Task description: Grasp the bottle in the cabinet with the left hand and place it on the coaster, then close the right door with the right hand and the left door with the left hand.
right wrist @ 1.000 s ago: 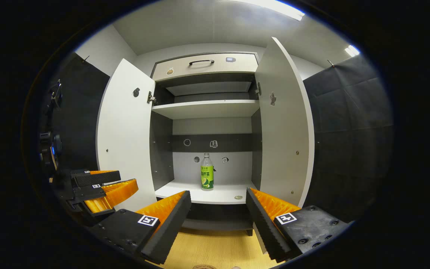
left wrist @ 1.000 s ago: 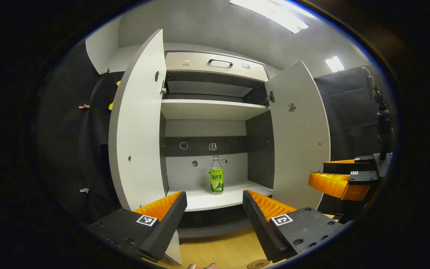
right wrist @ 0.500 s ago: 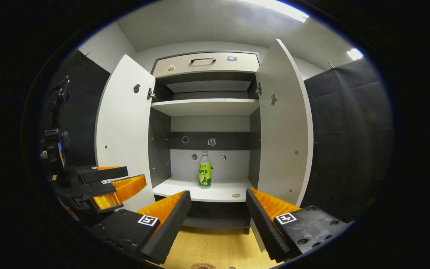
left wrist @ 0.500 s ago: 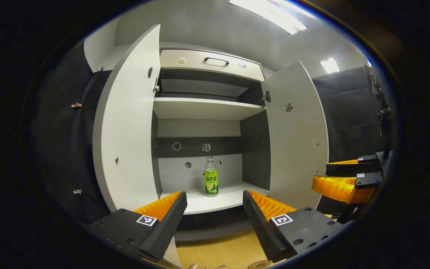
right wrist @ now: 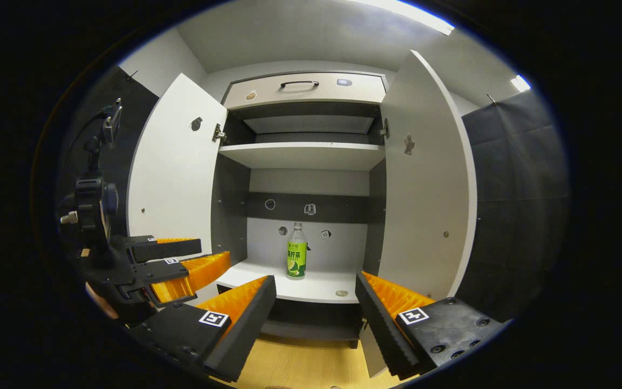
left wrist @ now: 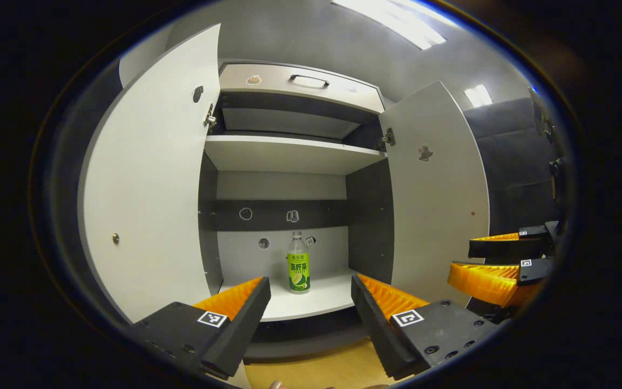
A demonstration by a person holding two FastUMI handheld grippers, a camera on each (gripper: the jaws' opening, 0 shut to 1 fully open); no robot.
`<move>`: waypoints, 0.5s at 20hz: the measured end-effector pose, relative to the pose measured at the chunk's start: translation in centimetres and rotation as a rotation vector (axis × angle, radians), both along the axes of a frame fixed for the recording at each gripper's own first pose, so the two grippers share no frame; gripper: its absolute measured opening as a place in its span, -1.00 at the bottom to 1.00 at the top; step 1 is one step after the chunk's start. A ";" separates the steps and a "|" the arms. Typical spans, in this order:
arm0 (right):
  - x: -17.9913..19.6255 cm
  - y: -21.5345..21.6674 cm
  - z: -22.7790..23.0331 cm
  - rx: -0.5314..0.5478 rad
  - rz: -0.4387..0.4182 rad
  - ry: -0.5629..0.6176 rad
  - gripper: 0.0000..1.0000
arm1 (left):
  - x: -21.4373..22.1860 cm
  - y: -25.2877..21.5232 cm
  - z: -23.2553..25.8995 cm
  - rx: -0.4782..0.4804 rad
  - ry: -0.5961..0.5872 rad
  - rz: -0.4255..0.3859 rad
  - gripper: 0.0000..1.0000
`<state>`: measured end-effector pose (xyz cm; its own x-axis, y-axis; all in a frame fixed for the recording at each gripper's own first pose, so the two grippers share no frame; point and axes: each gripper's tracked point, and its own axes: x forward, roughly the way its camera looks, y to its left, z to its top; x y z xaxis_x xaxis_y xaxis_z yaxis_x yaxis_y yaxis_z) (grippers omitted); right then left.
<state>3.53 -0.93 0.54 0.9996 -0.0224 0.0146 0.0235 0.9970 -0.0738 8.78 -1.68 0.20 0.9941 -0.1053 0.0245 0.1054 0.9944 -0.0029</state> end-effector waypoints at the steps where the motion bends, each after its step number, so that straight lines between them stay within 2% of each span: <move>1: 0.7 -0.2 -0.1 0.003 0.010 0.003 0.95 | 1.2 0.0 -0.1 -0.004 0.001 0.005 0.91; 10: 5.4 -3.0 -2.8 -0.066 0.084 0.052 0.95 | 12.3 -1.0 -1.9 -0.009 0.025 -0.019 0.91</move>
